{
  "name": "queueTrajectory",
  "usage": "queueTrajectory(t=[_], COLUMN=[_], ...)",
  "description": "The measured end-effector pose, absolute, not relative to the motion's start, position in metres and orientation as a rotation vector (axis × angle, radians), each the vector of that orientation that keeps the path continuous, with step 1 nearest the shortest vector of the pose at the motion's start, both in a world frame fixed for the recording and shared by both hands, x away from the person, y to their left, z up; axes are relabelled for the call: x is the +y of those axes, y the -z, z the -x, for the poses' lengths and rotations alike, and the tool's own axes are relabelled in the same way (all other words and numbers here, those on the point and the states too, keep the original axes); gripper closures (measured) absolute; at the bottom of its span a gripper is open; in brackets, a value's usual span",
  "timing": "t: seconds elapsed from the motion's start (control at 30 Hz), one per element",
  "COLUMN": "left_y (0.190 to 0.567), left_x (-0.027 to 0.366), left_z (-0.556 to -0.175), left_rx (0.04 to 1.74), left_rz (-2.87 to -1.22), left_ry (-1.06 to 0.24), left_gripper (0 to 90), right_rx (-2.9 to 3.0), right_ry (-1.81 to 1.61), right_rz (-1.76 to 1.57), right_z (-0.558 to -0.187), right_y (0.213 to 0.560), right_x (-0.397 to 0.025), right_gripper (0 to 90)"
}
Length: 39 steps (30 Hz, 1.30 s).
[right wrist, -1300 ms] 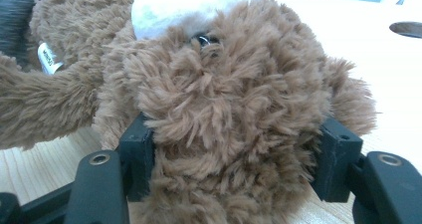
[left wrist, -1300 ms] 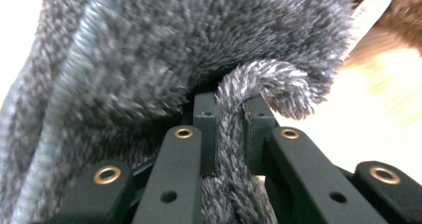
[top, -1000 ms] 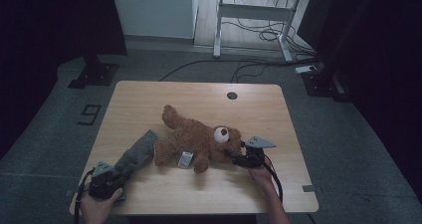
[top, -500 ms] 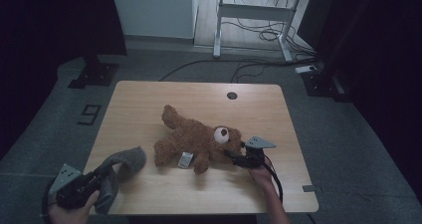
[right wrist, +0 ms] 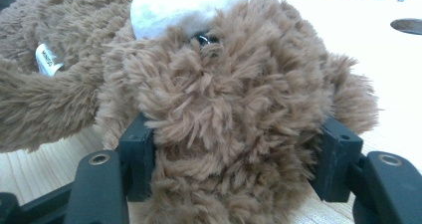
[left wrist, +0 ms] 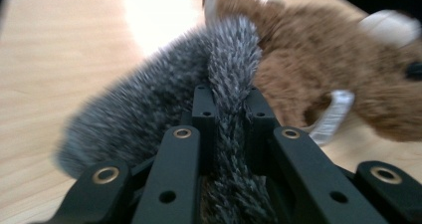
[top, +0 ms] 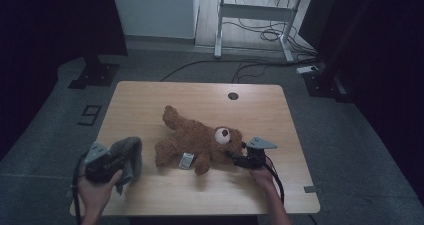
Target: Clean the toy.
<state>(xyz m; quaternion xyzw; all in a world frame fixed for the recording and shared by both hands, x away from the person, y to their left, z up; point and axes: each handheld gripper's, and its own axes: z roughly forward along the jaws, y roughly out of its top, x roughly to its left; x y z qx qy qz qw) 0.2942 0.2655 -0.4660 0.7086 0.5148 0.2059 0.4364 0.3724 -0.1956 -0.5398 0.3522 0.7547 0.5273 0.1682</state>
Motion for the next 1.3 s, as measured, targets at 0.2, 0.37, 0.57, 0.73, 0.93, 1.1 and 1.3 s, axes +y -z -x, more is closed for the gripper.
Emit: queueTrajectory(t=[0.2,0.37,0.57,0.73,0.93,1.1,1.3], left_y=[0.505,0.528,0.534,0.535,0.535,0.527,0.484], left_x=[0.250,0.245,0.259,0.286,0.312,0.307,0.280], left_z=[-0.345,-0.359,-0.336,-0.304,-0.278,-0.275,-0.280], left_rx=[1.389,1.462,1.460,1.482,1.507,1.460,1.292], left_rz=[-1.856,-1.935,-1.954,-1.930,-1.890,-1.879,-1.805], left_ry=[-0.409,-0.389,-0.413,-0.420,-0.410,-0.408,-0.508], left_gripper=[78.4,78.0,78.7,78.7,77.9,64.9,44.0], right_rx=[2.147,2.146,2.146,2.150,2.151,2.151,2.159], right_ry=[-1.509,-1.510,-1.510,-1.501,-1.504,-1.510,-1.533], right_rz=[-1.003,-1.003,-1.004,-1.002,-1.003,-1.010,-1.017], right_z=[-0.373,-0.373,-0.373,-0.372,-0.372,-0.372,-0.373], right_y=[0.540,0.540,0.540,0.540,0.540,0.540,0.541], right_x=[-0.196,-0.196,-0.196,-0.196,-0.196,-0.196,-0.198], right_gripper=[34.5,34.5,34.5,34.5,34.4,33.7,31.8])
